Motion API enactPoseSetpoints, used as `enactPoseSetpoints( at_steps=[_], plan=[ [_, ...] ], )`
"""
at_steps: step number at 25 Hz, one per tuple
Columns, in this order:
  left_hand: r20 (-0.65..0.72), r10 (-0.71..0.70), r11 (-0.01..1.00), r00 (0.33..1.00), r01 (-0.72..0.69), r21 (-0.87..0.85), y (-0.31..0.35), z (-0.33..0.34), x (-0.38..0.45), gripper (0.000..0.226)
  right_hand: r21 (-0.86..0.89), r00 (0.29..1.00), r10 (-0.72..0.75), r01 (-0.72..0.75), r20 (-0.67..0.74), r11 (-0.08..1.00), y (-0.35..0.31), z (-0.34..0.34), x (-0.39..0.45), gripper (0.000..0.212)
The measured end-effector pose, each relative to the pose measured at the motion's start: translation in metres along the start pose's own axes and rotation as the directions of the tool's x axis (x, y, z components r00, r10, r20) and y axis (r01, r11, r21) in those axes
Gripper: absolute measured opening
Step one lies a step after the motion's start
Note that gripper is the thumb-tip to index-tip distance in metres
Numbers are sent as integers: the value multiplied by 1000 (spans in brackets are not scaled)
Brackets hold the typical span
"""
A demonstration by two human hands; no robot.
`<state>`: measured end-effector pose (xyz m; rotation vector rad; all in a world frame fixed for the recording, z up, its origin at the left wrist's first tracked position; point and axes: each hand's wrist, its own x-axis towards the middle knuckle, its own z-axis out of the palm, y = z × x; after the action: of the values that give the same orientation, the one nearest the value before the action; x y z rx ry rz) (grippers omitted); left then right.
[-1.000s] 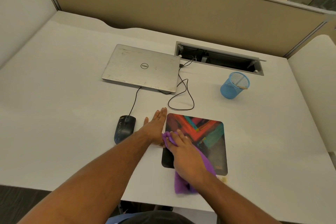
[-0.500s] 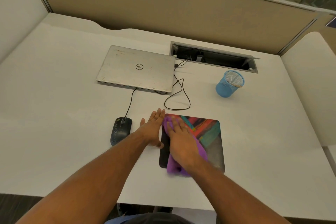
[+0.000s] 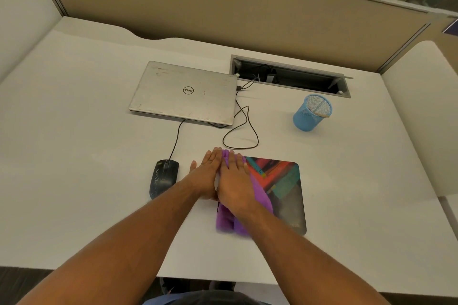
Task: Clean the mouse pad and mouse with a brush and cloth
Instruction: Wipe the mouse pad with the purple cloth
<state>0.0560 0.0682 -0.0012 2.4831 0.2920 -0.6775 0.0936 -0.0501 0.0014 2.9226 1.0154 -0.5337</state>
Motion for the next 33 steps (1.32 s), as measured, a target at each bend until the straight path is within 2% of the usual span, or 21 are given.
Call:
enactPoseSetpoints(
  at_steps=[2, 4, 6, 8, 11, 13, 17, 19, 21, 23, 26, 27, 30, 33],
  plan=[
    [-4, -3, 1000, 1000, 3, 8, -1, -1, 1, 137, 21, 1000, 28, -28, -12, 999, 29, -9, 3, 86],
    [-6, -17, 1000, 1000, 17, 10, -1, 1, 2, 137, 23, 988, 151, -152, 16, 988, 59, -19, 8, 83],
    [6, -23, 999, 1000, 23, 25, 1, 0, 2, 136, 55, 978, 200, -203, 56, 978, 64, -25, 11, 85],
    [13, -8, 1000, 1000, 7, 21, 1, 0, 1, 134, 67, 990, 139, -139, 12, 988, 44, -21, 2, 87],
    [18, 7, 999, 1000, -7, 43, 1, -3, 0, 127, 23, 997, -79, 79, -7, 997, 15, 6, -35, 83],
    [30, 11, 998, 999, -13, 66, 2, -2, 0, 124, 19, 991, -134, 134, 0, 991, 14, 23, -64, 81],
    [32, -8, 997, 999, 6, 71, 1, -2, 2, 129, 4, 999, 16, -16, -35, 1000, 55, 8, -55, 77],
    [43, -23, 996, 999, 19, 84, 1, -2, 3, 129, -2, 992, 121, -121, 32, 993, 64, -12, -23, 79],
    [53, -31, 995, 998, 26, 95, 2, -2, 4, 130, 6, 985, 162, -163, 62, 987, 55, -22, -7, 84],
    [56, -25, 994, 998, 19, 107, 1, -1, 3, 130, 6, 993, 107, -107, 41, 994, 38, -12, -19, 84],
    [63, -15, 994, 998, 7, 114, 1, -2, 4, 130, 22, 997, -73, 73, 1, 997, 22, 27, -73, 82],
    [70, -12, 993, 998, 4, 114, 1, -2, 4, 130, 37, 995, -93, 94, -21, 995, 26, 34, -89, 82],
    [78, -9, 994, 997, 0, 114, 0, -3, 4, 130, 12, 997, 34, -33, -76, 999, 55, 24, -83, 78],
    [90, -14, 992, 996, 2, 126, 1, -4, 4, 129, -28, 982, 187, -188, -37, 982, 60, -3, -42, 75]
  ],
)
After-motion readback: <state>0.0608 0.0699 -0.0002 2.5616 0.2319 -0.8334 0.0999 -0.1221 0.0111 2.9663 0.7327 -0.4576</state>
